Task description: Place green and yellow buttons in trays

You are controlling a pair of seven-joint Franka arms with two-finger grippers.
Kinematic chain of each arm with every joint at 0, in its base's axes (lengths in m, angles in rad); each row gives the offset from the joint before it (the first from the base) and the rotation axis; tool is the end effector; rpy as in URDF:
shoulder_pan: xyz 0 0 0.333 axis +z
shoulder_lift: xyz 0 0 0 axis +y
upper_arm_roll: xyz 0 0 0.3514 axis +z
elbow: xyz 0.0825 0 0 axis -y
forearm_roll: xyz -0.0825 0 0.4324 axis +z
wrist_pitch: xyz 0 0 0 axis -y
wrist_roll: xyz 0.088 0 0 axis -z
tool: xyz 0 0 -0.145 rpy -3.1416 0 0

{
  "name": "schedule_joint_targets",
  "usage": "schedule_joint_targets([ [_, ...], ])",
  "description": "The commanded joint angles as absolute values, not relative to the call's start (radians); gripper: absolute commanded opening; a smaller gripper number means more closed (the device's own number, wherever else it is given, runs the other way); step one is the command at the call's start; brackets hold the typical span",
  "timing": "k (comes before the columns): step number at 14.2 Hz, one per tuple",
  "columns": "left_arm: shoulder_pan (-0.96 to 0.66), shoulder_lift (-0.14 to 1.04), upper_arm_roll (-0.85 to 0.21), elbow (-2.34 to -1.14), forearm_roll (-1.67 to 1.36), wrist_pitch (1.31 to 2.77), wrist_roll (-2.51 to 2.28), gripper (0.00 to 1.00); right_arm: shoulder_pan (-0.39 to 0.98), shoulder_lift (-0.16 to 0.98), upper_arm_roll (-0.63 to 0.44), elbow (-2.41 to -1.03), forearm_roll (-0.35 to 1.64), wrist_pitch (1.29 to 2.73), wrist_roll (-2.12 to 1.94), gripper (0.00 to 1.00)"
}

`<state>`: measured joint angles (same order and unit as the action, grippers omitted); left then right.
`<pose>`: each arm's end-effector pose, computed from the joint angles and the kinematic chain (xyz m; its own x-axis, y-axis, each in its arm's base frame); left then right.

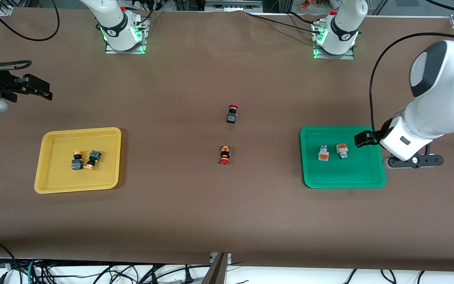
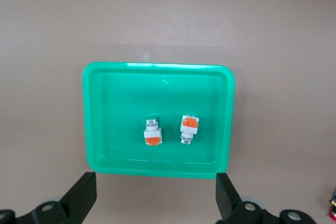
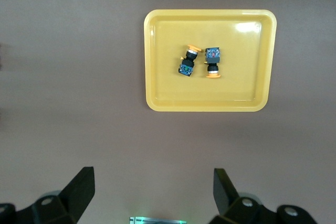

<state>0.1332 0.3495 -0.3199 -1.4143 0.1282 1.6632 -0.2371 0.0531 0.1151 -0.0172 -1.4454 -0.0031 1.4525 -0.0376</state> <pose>0.7045 -0.0849 0.4898 0.9959 0.0481 -0.0764 0.0454 -0.9983 -0.0373 0.6253 0.0226 0.6059 0.9915 0.0728 -0.1079 0.0733 -0.9973 0.0010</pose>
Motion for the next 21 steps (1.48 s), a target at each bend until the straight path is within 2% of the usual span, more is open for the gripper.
schedule_joint_targets([
  [1,0.137,0.256,-0.283,-1.450,0.080,1.620,-0.178,1.00,0.051,0.127,-0.011,-1.419,-0.017,1.447,-0.046,1.00],
  [4,0.047,0.142,-0.064,-1.541,-0.047,1.589,-0.057,1.00,0.051,0.127,-0.011,-1.419,-0.017,1.447,-0.046,1.00],
  [6,-0.008,0.088,0.007,-1.607,-0.081,1.608,-0.041,1.00,0.051,0.127,-0.011,-1.419,-0.018,1.447,-0.046,1.00],
  [21,0.005,0.069,-0.009,-1.583,-0.054,1.523,-0.061,1.00,0.046,0.127,-0.014,-1.419,-0.017,1.447,-0.048,1.00],
])
